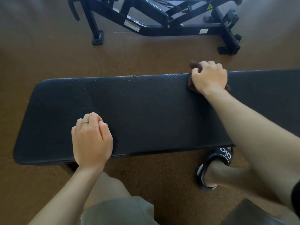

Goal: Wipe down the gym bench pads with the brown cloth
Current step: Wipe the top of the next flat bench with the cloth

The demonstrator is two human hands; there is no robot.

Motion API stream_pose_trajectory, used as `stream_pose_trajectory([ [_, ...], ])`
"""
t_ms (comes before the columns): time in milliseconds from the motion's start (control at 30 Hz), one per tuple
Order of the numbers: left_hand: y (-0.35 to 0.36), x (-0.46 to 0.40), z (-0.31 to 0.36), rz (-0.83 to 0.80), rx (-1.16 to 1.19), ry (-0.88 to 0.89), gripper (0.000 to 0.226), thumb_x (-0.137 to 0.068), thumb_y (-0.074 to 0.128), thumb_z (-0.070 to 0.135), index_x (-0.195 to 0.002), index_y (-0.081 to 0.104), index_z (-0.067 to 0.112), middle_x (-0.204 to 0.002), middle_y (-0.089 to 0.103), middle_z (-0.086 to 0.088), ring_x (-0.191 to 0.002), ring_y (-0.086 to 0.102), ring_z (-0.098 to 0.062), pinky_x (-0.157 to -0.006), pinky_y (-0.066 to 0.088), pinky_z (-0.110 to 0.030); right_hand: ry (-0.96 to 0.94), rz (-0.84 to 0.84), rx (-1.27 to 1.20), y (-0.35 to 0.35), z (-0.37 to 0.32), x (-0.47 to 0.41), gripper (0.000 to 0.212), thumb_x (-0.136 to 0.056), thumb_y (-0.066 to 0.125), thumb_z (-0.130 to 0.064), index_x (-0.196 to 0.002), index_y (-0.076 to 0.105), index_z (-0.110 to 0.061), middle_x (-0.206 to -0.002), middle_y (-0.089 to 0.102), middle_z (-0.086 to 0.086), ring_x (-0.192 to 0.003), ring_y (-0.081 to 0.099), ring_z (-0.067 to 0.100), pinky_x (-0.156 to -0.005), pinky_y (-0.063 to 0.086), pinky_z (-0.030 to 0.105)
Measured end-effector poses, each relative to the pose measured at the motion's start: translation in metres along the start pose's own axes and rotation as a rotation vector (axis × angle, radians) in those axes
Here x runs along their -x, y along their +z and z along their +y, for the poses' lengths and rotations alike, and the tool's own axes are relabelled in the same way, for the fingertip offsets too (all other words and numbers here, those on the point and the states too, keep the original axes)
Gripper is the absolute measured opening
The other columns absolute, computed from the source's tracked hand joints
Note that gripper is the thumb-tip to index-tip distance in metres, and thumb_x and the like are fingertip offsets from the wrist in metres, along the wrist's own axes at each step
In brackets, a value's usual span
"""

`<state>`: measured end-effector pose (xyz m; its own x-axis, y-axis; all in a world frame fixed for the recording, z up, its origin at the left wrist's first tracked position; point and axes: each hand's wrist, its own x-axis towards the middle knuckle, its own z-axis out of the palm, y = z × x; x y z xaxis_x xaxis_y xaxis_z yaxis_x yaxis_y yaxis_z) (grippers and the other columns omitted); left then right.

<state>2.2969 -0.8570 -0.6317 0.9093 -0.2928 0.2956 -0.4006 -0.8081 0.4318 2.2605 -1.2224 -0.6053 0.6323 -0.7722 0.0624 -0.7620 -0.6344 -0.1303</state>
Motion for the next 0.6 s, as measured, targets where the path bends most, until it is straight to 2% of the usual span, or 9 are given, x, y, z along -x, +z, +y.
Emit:
stream_pose_trajectory([
  [100, 0.001, -0.001, 0.001, -0.007, -0.013, 0.003, 0.020, -0.092, 0.032, 0.017, -0.080, 0.048, 0.013, -0.077, 0.051, -0.003, -0.072, 0.045, -0.026, -0.070, 0.039, -0.047, -0.069, -0.001, -0.008, 0.004, -0.057, 0.016, 0.045, -0.096, 0.039, -0.038, -0.122, 0.070, -0.017, -0.129, 0.066, 0.011, -0.121, 0.056, 0.036, -0.100, 0.039, 0.043],
  [233, 0.000, -0.001, -0.001, -0.016, -0.005, 0.013, 0.020, -0.093, 0.033, 0.016, -0.080, 0.048, 0.013, -0.077, 0.050, -0.002, -0.071, 0.045, -0.026, -0.069, 0.039, -0.048, -0.431, -0.083, -0.121, 0.013, -0.153, 0.053, 0.041, -0.098, 0.042, -0.041, -0.125, 0.069, -0.024, -0.129, 0.067, 0.001, -0.122, 0.057, 0.027, -0.102, 0.037, 0.041],
  [300, 0.001, -0.001, -0.002, -0.025, -0.012, 0.014, 0.020, -0.093, 0.033, 0.016, -0.081, 0.048, 0.012, -0.078, 0.050, -0.003, -0.072, 0.045, -0.027, -0.071, 0.039, -0.048, -0.536, -0.108, -0.154, 0.014, -0.170, 0.057, 0.042, -0.100, 0.041, -0.044, -0.128, 0.067, -0.026, -0.130, 0.066, -0.001, -0.122, 0.057, 0.025, -0.102, 0.038, 0.041],
  [367, 0.000, 0.000, -0.003, -0.021, -0.017, 0.011, 0.019, -0.093, 0.033, 0.015, -0.081, 0.048, 0.012, -0.078, 0.050, -0.003, -0.072, 0.045, -0.027, -0.071, 0.039, -0.048, -0.589, -0.113, -0.137, 0.015, -0.153, 0.049, 0.042, -0.099, 0.042, -0.046, -0.129, 0.066, -0.028, -0.129, 0.067, -0.001, -0.120, 0.058, 0.027, -0.098, 0.040, 0.040],
  [433, 0.000, -0.001, -0.003, -0.018, -0.015, 0.006, 0.019, -0.092, 0.033, 0.015, -0.080, 0.048, 0.012, -0.077, 0.050, -0.003, -0.071, 0.045, -0.028, -0.071, 0.039, -0.049, -0.533, -0.086, -0.107, 0.011, -0.109, 0.031, 0.044, -0.096, 0.042, -0.047, -0.127, 0.067, -0.028, -0.128, 0.068, 0.002, -0.118, 0.060, 0.031, -0.094, 0.043, 0.040],
  [600, 0.000, 0.000, -0.001, -0.010, -0.011, 0.001, 0.020, -0.092, 0.032, 0.016, -0.080, 0.048, 0.013, -0.077, 0.051, -0.003, -0.072, 0.045, -0.026, -0.070, 0.037, -0.046, -0.104, -0.008, -0.052, -0.012, 0.048, -0.004, 0.057, -0.092, 0.034, -0.049, -0.130, 0.066, -0.020, -0.134, 0.063, 0.014, -0.123, 0.054, 0.041, -0.101, 0.045, 0.047],
])
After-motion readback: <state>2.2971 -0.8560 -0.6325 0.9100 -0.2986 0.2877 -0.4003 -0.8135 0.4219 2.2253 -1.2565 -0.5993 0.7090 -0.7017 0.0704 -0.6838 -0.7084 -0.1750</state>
